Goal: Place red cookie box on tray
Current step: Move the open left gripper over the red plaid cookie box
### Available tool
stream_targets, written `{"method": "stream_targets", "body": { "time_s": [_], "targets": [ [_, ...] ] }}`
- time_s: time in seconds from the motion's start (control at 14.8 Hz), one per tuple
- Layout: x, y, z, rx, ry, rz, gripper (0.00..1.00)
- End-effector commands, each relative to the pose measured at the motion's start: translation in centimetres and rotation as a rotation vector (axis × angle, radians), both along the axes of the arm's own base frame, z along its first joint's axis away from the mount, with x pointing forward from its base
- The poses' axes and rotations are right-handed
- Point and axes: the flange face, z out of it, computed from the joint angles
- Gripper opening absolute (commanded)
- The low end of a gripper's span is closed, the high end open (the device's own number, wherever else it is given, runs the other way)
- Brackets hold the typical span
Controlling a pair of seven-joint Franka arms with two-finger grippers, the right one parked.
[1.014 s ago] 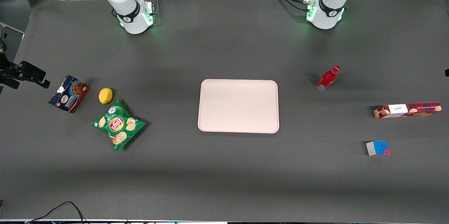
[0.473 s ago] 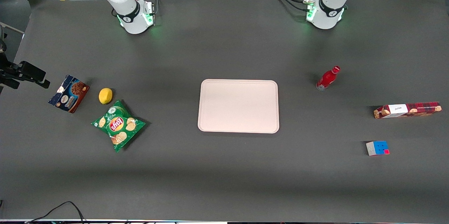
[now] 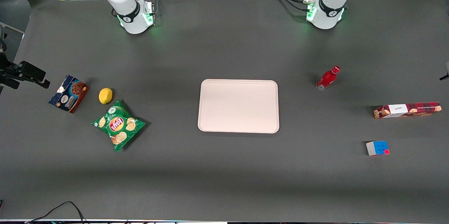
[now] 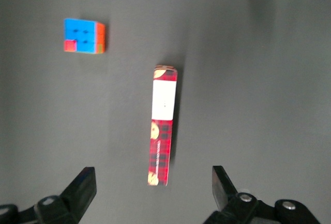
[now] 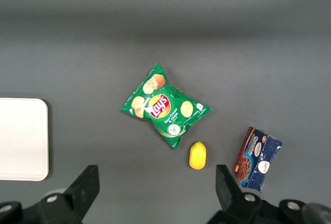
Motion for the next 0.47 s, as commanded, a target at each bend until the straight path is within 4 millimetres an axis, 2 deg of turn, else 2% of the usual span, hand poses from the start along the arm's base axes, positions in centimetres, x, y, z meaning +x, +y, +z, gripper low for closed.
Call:
{"method": "stream_targets", "body": {
  "time_s": [0.0,0.41],
  "targets": [
    [-0.6,1.8,-4.3,-0.086,0.037,-0.053,1.0],
    [-2.0,2.8,-13.0,-0.147,0.035,-0.01,1.0]
  ]
}}
